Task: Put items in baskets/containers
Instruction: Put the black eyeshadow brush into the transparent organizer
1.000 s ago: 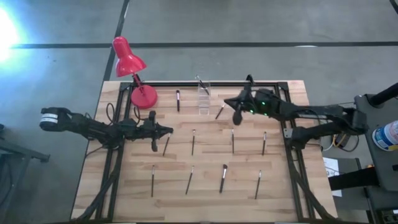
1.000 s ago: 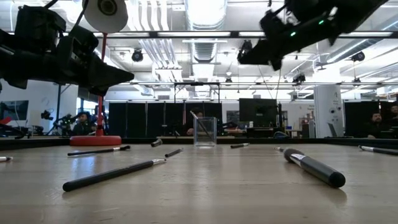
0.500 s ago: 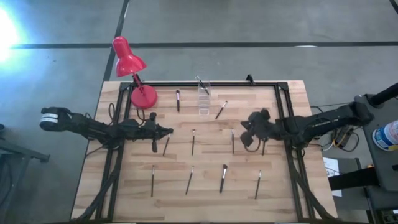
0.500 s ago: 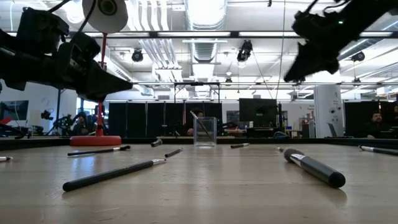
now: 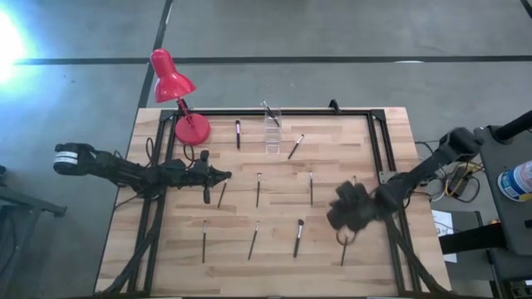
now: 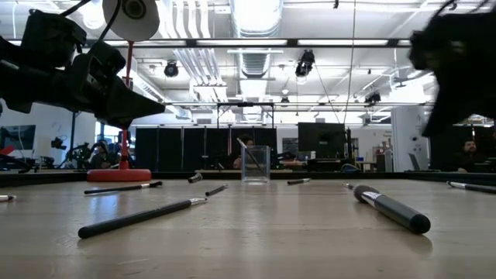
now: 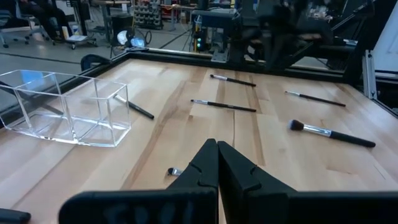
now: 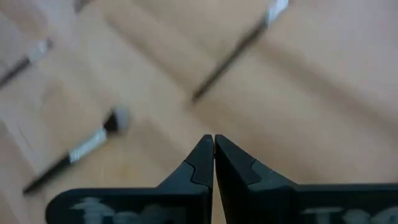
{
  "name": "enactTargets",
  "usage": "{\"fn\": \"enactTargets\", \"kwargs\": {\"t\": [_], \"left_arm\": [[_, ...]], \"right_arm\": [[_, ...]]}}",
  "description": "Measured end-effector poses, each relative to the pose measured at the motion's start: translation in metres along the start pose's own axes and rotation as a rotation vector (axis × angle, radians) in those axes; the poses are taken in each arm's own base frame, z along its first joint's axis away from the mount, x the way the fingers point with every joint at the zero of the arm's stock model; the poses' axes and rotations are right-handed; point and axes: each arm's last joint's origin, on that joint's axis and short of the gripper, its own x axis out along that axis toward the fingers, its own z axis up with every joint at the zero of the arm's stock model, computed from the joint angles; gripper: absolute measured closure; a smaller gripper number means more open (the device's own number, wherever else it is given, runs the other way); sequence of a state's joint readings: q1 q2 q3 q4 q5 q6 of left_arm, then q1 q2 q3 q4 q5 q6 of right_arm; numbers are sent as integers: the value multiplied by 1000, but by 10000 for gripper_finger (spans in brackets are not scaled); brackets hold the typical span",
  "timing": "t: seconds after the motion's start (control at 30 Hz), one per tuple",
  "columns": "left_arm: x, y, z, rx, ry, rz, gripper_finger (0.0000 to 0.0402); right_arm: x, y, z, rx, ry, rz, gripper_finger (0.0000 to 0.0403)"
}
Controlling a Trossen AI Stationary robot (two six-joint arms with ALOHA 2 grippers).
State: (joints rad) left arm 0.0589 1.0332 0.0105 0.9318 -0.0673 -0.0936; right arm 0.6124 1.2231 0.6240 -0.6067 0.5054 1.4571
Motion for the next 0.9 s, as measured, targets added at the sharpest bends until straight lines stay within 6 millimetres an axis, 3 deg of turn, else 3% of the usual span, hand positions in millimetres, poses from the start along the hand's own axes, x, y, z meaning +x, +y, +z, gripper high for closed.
{"fn": "enactTargets", "kwargs": {"t": [0.13, 0.27, 0.57, 0.9], "left_arm": [[0, 0, 0, -1, 1, 0, 401], [0, 0, 0, -2, 3, 1, 402], [0, 0, -2, -12, 16, 2, 402], [0, 0, -2, -13, 19, 3, 401]], "right_arm": [[-3, 9, -32, 54, 86, -65, 394], [-14, 19, -48, 93, 144, -212, 394], [-10, 33, -66, 211, 223, -386, 348], [-4, 35, -70, 293, 242, -347, 284]]}}
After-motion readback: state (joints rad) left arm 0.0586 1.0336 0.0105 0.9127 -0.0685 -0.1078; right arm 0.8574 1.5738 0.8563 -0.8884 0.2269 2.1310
